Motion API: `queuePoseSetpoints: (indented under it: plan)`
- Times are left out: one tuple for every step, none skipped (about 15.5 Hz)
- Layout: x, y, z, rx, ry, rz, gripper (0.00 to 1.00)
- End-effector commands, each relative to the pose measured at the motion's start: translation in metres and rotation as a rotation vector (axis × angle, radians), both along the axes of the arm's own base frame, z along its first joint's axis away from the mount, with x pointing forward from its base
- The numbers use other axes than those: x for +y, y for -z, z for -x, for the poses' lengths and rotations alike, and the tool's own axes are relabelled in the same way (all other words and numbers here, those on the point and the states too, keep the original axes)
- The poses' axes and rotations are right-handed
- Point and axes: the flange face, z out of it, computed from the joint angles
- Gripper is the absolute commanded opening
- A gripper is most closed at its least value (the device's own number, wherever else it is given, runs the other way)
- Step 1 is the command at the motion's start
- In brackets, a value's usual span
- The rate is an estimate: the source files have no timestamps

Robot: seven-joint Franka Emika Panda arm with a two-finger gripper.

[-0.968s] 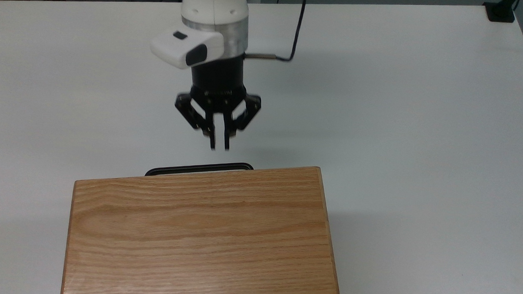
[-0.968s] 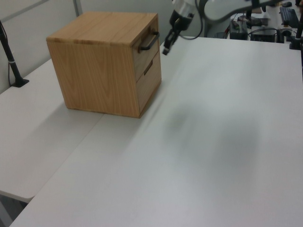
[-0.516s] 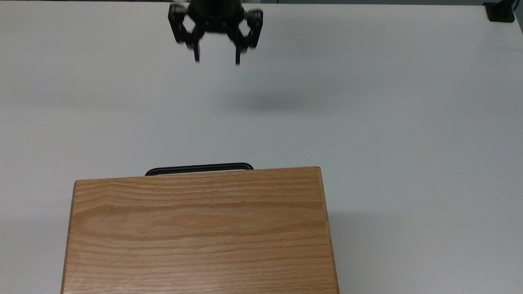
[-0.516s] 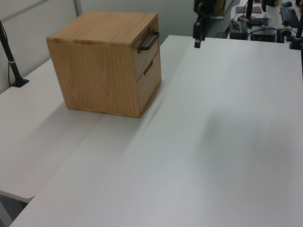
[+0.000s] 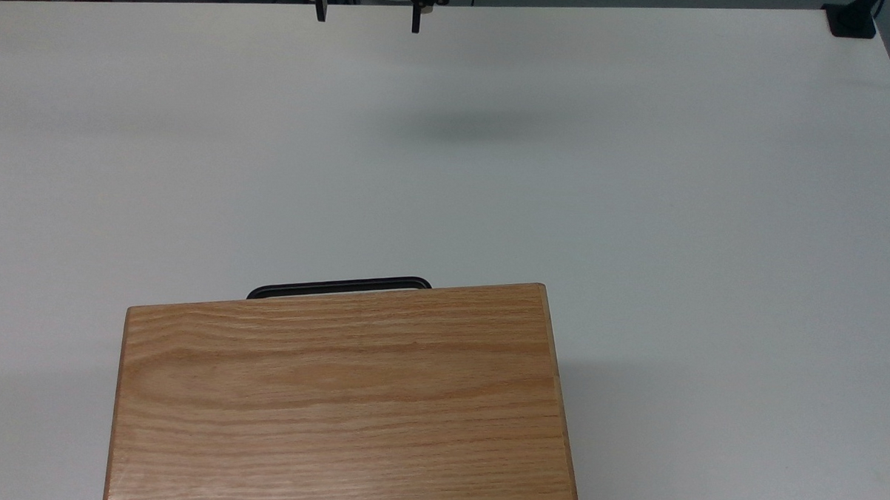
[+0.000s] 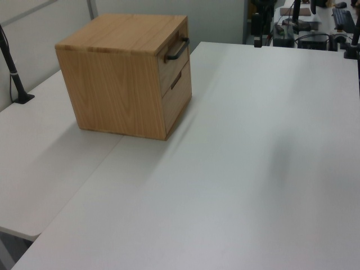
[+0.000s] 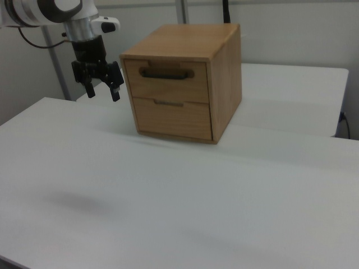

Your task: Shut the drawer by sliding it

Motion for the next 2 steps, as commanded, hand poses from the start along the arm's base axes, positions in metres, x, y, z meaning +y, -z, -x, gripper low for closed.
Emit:
queuePoseSetpoints:
  plan:
    - [-0.0088,0.0026,0.0061,0.012,0.038,-0.003,1.0]
    - [-0.0123,0.0025,0.0058,0.01,0.044,-0.003,1.0]
